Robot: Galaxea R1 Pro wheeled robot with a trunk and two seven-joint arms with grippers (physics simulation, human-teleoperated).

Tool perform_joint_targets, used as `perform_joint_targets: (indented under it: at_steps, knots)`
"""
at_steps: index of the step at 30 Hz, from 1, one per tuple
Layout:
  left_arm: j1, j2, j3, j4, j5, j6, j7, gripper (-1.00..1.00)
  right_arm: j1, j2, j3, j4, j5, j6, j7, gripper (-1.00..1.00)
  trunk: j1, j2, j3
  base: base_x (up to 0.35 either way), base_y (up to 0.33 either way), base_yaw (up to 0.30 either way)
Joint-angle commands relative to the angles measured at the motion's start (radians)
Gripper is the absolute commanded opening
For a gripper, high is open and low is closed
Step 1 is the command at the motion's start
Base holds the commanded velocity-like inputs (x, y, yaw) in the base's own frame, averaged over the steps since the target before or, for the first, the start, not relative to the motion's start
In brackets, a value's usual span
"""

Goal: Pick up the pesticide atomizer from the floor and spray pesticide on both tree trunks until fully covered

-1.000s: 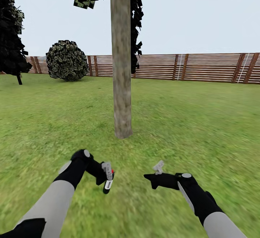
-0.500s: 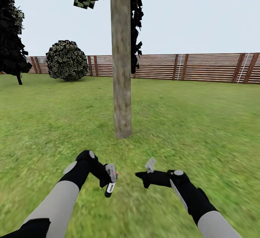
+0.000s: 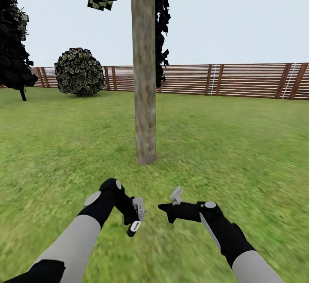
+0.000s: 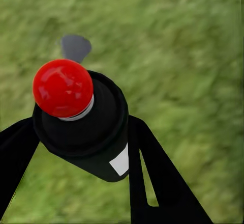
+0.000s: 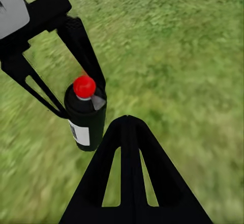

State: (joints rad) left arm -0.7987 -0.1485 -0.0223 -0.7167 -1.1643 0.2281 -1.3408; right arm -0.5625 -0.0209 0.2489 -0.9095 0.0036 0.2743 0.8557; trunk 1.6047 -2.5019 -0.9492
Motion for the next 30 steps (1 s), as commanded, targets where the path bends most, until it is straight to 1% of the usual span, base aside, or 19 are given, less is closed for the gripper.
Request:
perform_joint_targets:
  at_steps: [1, 3, 13, 18, 30]
  knots:
    - [0.000, -0.006, -0.006, -0.001, -0.003, 0.011, -0.005, -1.00, 0.000, -0.001, 0.001, -0.002, 0.000, 0.006, 0.002, -1.00, 0.000, 0.000, -0.001, 0.000, 0.000, 0.000]
    - [0.000, -0.017, -0.014, -0.001, -0.003, 0.011, -0.004, -1.00, 0.000, 0.000, 0.001, -0.002, 0.000, 0.006, 0.002, -1.00, 0.000, 0.000, -0.001, 0.000, 0.000, 0.000]
    - [0.000, -0.026, -0.017, -0.003, -0.002, 0.018, 0.001, -1.00, 0.000, 0.001, 0.001, -0.002, -0.001, 0.006, 0.002, -1.00, 0.000, 0.000, -0.001, 0.000, 0.000, 0.000]
    - [-0.001, -0.026, -0.018, -0.003, -0.002, 0.033, 0.002, -1.00, 0.000, 0.010, 0.001, -0.001, -0.001, 0.006, 0.002, -1.00, 0.000, 0.000, -0.001, 0.000, 0.000, 0.000]
    - [-0.001, -0.026, -0.018, -0.004, 0.001, 0.034, 0.005, -1.00, 0.000, 0.012, 0.003, -0.001, -0.001, 0.006, 0.002, -1.00, 0.000, 0.000, -0.001, 0.000, 0.000, 0.000]
